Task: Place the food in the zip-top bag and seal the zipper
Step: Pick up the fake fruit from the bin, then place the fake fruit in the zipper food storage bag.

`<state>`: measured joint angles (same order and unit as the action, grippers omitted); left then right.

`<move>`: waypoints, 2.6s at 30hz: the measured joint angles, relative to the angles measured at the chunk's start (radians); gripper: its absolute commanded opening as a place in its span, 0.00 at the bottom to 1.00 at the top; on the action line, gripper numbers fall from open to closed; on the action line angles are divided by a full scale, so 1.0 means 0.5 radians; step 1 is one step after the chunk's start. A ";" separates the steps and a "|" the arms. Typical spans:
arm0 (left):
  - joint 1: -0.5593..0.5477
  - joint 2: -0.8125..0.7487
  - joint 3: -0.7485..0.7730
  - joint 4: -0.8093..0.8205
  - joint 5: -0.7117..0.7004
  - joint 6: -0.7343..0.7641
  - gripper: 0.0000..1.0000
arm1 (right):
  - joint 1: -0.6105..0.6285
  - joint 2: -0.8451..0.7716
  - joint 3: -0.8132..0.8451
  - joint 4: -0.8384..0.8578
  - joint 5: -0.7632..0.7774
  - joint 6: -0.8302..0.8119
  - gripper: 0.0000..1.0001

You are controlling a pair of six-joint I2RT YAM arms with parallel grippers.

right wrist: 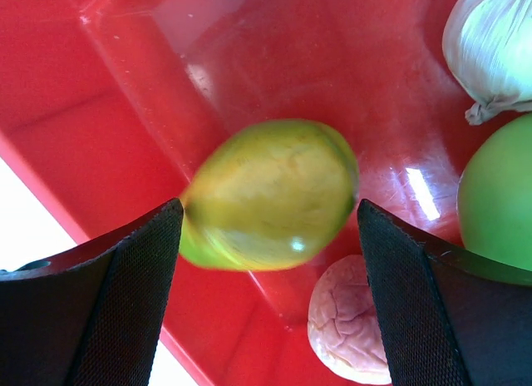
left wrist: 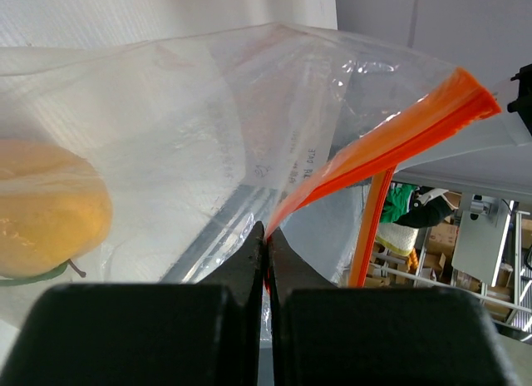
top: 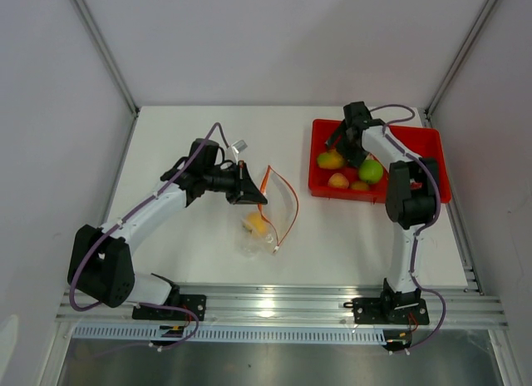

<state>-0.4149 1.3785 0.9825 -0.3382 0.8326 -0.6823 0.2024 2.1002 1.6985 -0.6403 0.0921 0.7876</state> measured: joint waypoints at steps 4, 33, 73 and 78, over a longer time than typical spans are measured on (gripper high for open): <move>0.000 0.001 -0.010 -0.001 -0.001 0.000 0.01 | 0.011 0.032 0.001 -0.008 0.019 0.053 0.87; -0.001 -0.130 -0.061 -0.027 -0.028 0.001 0.01 | 0.130 -0.864 -0.498 0.332 -0.272 -0.492 0.02; -0.021 -0.132 -0.050 -0.018 0.018 -0.034 0.00 | 1.472 -1.747 -1.228 0.674 -0.002 -1.053 0.95; -0.023 -0.132 -0.050 -0.018 0.018 -0.035 0.01 | 1.472 -1.751 -1.228 0.633 0.046 -1.054 0.97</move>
<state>-0.4263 1.3125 0.9573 -0.3470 0.8417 -0.6998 0.9386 1.2247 1.0843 -0.3237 0.1150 0.2607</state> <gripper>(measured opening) 0.005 0.962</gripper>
